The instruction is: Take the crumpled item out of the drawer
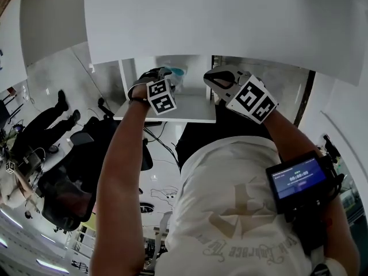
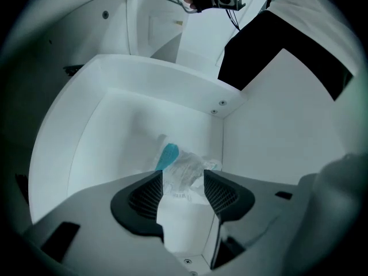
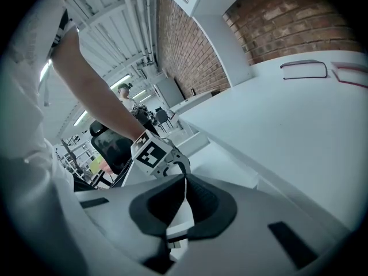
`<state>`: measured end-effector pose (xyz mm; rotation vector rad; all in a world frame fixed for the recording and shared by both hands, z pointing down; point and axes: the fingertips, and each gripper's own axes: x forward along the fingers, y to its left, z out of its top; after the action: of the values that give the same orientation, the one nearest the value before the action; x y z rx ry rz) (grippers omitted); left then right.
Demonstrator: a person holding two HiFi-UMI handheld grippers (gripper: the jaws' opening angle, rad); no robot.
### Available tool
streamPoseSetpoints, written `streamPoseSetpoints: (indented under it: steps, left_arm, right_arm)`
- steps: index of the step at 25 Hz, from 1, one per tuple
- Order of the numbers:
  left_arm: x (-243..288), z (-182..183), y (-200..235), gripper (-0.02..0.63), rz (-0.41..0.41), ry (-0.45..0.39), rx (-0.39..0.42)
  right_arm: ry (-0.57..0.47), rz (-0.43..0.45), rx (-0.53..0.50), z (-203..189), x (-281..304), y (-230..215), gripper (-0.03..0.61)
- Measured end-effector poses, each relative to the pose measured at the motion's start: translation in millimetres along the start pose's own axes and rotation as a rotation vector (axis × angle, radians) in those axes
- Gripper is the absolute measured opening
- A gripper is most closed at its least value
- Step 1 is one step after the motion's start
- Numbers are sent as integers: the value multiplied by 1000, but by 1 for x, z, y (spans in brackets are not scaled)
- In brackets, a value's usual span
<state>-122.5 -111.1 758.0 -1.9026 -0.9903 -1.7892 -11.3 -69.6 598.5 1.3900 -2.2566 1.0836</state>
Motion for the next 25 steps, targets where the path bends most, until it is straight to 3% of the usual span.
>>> streamPoseSetpoints:
  steps: [14, 20, 25]
  left_arm:
    - [16, 0, -2, 255, 7, 50, 60]
    - [20, -1, 1, 246, 14, 52, 30]
    - [19, 1, 2, 201, 7, 37, -9]
  right_arm:
    - [16, -17, 30, -7, -3, -3, 25]
    - [17, -25, 40, -9, -5, -6, 25]
    - [16, -24, 40, -10, -6, -5, 25]
